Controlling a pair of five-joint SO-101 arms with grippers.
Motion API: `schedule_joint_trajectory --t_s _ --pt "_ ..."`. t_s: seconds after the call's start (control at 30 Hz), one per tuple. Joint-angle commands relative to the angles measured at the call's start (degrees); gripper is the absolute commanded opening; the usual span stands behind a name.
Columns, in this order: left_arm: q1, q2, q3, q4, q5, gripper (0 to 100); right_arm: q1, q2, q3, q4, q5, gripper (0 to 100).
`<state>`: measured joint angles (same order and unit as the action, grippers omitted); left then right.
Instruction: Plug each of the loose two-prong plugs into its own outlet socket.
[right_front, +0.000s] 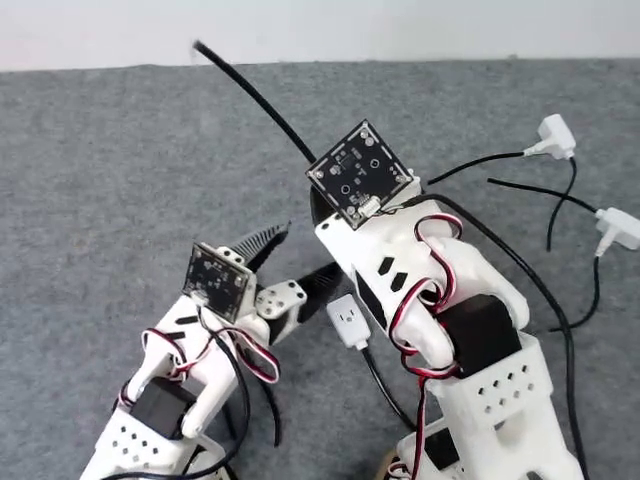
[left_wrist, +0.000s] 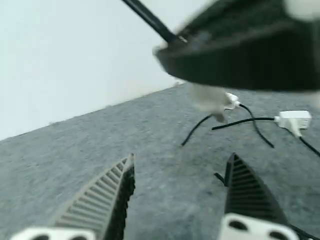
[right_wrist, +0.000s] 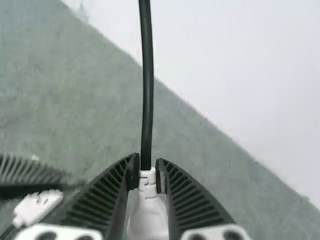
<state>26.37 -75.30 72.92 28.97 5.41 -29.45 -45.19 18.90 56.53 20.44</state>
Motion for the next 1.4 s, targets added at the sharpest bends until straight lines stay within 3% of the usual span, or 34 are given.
schedule_joint_trajectory --t_s 0.0,0.43,0.77,1.37 --pt "2.37 -0.79 -3.30 -0.79 0.70 28 0.31 -1.19 -3.60 -2.51 -0.88 0.9" --pt "1.23 -0.79 -7.52 -2.20 0.35 28 -2.15 -1.54 -4.04 -1.89 -2.55 0.9" --pt "-3.69 -0.62 -7.16 -4.04 0.09 28 -6.55 -1.54 -11.43 10.68 -2.64 0.9" --pt "-5.19 -0.70 -5.23 -3.96 -1.93 28 -6.37 -1.54 -12.13 20.35 -2.64 0.9"
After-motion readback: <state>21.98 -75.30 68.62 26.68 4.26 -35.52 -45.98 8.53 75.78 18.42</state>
